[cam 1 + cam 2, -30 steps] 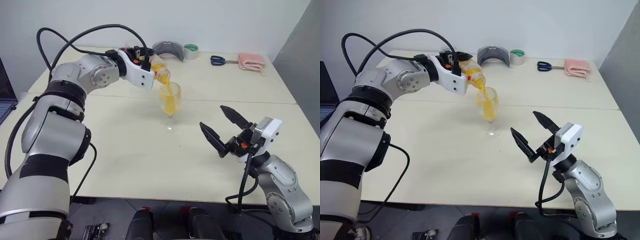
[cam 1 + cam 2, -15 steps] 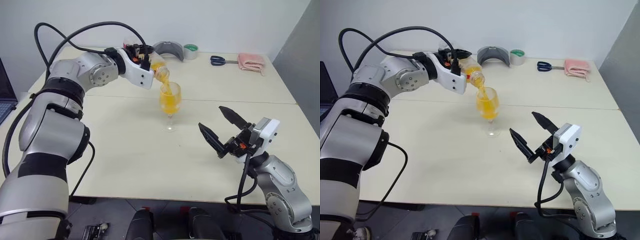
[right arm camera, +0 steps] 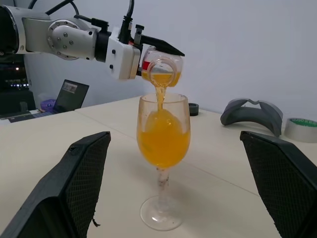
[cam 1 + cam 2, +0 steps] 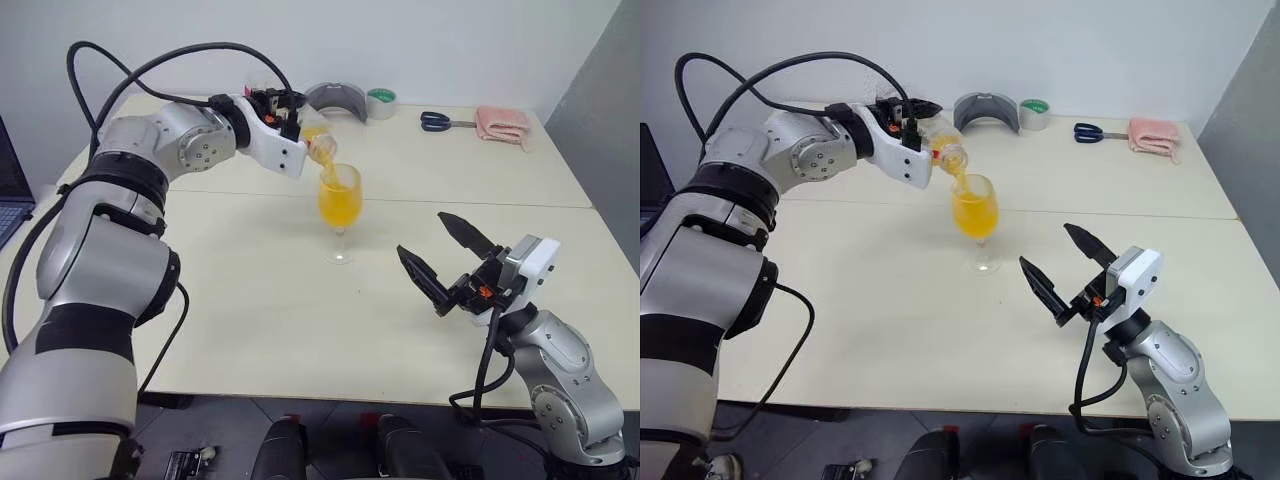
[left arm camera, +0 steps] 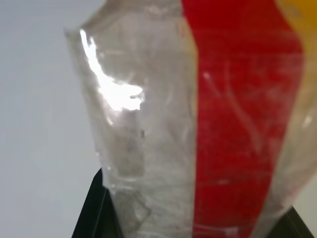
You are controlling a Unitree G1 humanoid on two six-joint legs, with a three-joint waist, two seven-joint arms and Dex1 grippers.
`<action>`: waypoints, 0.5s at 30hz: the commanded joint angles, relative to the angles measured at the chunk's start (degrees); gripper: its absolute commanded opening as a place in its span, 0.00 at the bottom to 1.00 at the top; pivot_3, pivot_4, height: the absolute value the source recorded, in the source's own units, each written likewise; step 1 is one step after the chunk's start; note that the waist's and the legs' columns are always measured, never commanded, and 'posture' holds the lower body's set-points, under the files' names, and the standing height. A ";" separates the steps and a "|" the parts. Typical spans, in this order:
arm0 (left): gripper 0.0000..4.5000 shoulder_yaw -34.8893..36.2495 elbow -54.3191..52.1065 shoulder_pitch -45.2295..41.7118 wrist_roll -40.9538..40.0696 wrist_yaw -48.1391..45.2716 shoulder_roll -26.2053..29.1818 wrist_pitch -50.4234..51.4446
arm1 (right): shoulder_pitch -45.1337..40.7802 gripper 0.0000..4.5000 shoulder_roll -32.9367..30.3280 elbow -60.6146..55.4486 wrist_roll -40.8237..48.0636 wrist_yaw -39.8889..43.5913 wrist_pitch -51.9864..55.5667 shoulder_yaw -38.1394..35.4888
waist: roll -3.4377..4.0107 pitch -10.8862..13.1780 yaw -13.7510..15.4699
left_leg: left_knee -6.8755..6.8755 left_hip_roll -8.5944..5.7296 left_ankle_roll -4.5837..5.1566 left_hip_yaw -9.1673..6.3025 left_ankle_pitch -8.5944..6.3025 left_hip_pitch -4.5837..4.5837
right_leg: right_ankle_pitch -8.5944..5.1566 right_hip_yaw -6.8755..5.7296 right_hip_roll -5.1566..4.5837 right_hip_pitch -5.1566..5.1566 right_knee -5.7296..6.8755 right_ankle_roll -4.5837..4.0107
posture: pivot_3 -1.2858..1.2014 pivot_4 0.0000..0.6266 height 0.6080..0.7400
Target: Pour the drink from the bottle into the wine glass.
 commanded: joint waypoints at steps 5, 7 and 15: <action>0.36 8.36 -2.00 2.13 -13.09 -12.69 -1.52 -1.53 | -0.41 1.00 -0.05 -1.16 -0.33 -0.24 -0.79 -0.33 | 0.00 0.00 -0.06 | 0.00 0.00 -0.19 0.00 0.11 0.03 | 0.00 0.01 0.00 0.00 0.04 0.00 | 0.52 0.24 1.00; 0.36 10.20 -2.78 3.30 -16.24 -16.59 -1.70 -1.67 | -0.59 1.00 -0.22 -1.10 -0.17 -0.07 -0.59 -0.35 | 0.00 0.00 -0.12 | 0.00 0.00 -0.20 0.01 0.12 0.04 | 0.00 0.01 0.00 0.00 0.07 0.00 | 0.52 0.24 1.00; 0.36 25.96 -11.20 11.85 -38.68 -32.40 -5.51 15.53 | -1.33 1.00 -1.49 -1.11 1.04 1.60 0.32 -0.17 | 0.02 -0.02 -0.16 | 0.10 -0.01 -0.18 -0.02 0.12 0.10 | 0.00 0.01 -0.01 0.04 0.29 -0.01 | 0.52 0.24 1.00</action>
